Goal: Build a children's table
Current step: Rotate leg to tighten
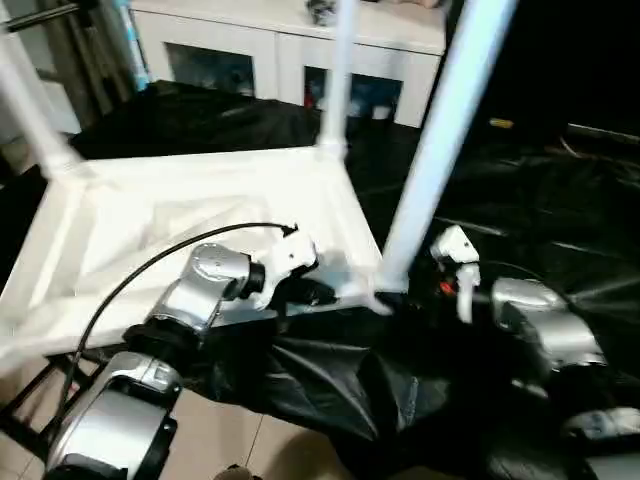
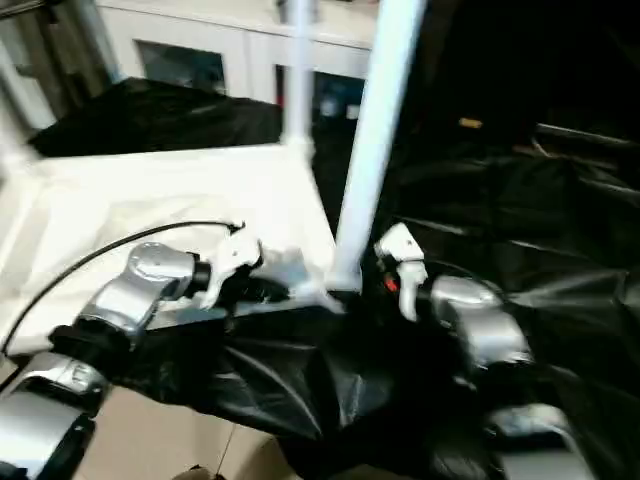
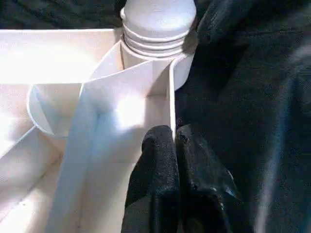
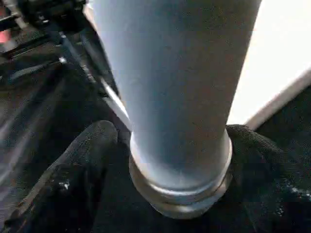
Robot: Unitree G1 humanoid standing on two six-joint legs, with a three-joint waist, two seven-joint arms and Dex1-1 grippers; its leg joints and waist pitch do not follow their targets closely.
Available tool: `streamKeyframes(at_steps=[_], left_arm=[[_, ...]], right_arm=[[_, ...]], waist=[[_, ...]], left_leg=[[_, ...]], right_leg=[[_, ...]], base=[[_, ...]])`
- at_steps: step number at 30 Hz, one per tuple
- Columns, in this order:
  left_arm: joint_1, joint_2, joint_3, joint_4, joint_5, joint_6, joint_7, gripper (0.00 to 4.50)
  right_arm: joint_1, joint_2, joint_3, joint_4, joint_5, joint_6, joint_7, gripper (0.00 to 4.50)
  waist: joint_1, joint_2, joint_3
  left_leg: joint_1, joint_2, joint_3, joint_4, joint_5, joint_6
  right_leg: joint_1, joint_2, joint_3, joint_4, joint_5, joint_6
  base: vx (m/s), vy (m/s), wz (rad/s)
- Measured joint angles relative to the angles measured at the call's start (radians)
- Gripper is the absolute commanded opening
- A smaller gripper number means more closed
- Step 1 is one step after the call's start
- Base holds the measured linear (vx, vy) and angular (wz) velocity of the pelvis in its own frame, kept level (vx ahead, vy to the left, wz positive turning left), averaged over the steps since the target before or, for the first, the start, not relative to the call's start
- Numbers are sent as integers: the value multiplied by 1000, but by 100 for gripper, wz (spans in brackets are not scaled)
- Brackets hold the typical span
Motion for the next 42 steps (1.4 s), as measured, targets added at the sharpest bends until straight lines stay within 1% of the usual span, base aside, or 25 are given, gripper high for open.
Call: streamKeyframes(at_steps=[2,6,8,11,14,16,17,22,25,27,29,31,32,34,37,40,41,42], left_arm=[[0,2,-3,3,-1,-10,-21,0],[-2,4,-8,12,-9,-26,-44,0],[-3,4,-8,17,-9,-34,-46,0],[-3,4,-8,19,-9,-38,-55,0],[-3,4,-8,23,-9,-41,-57,0],[-3,4,-8,26,-9,-44,-58,0],[-3,4,-8,27,-9,-45,-58,0],[-3,-6,-3,38,-7,-44,-28,0],[-10,-19,8,52,1,-36,15,0],[-14,-30,14,64,4,-27,70,0],[-37,-65,33,96,23,5,181,0],[-43,-98,35,102,32,27,243,0],[-44,-122,46,107,33,42,289,0],[-50,-151,52,109,39,69,348,0],[-51,-172,59,109,42,84,404,0],[-51,-185,60,108,44,96,438,0],[-51,-186,61,106,44,98,439,0],[-50,-186,61,105,44,98,439,0]], right_arm=[[1,-3,15,-16,1,8,15,377],[7,-8,23,-37,7,26,35,377],[7,-9,23,-41,7,32,36,345],[9,-11,22,-43,7,39,36,342],[18,-12,22,-57,7,46,36,307],[22,-13,21,-59,6,48,34,303],[23,-14,20,-61,6,51,34,284],[34,0,7,-68,4,57,-12,266],[34,23,-12,-62,-4,57,-75,263],[27,61,-38,-36,-9,54,-158,262],[-14,137,-81,35,-27,34,-335,262],[-31,167,-106,68,-32,23,-431,262],[-46,195,-130,94,-34,18,-502,262],[-64,232,-157,118,-37,14,-601,262],[-91,277,-175,152,-43,-3,-716,262],[-115,304,-179,211,-57,-69,-787,262],[-115,307,-179,225,-58,-95,-791,297],[-115,306,-181,231,-57,-106,-786,318]], waist=[[3,0,0],[9,0,0],[10,0,0],[11,0,0],[13,0,0],[14,0,0],[14,0,0],[13,0,0],[10,0,-1],[2,-1,-1],[-14,-2,-2],[-20,-2,-2],[-27,-2,-2],[-37,-1,-3],[-41,1,-4],[-43,3,-5],[-44,4,-5],[-44,4,-5]], left_leg=[[0,0,0,0,0,0],[0,0,0,0,0,0],[0,0,0,0,0,0],[0,0,0,0,0,0],[0,0,0,0,0,0],[0,0,0,0,0,0],[0,0,0,0,0,0],[1,0,0,1,0,0],[2,0,0,2,0,0],[3,0,0,3,0,0],[3,0,0,5,0,0],[3,-1,0,6,0,0],[3,-1,0,7,0,0],[3,-1,0,6,0,0],[3,-1,0,4,0,0],[3,-1,0,2,0,0],[3,-1,0,2,0,0],[3,-1,0,1,0,0]], right_leg=[[0,0,0,0,0,0],[0,0,0,0,0,0],[0,0,0,0,0,0],[0,0,0,0,0,1],[0,0,0,0,0,1],[1,0,0,0,0,1],[1,0,0,0,-1,1],[2,0,1,0,-2,3],[3,0,1,0,-3,5],[3,0,1,0,-3,5],[3,-1,1,1,-3,5],[4,-1,1,0,-3,5],[4,-1,1,0,-3,5],[4,-1,2,0,-3,5],[3,-1,1,1,-2,5],[3,-1,1,0,-2,4],[3,-1,1,0,-2,3],[3,-1,1,0,-1,3]], base=[[0,0,0],[0,0,0],[0,0,0],[0,0,0],[0,0,0],[0,0,0],[0,0,0],[0,0,0],[0,0,0],[0,0,0],[0,0,0],[0,0,0],[0,0,0],[0,0,0],[0,0,0],[0,0,0],[0,0,0],[0,0,0]])
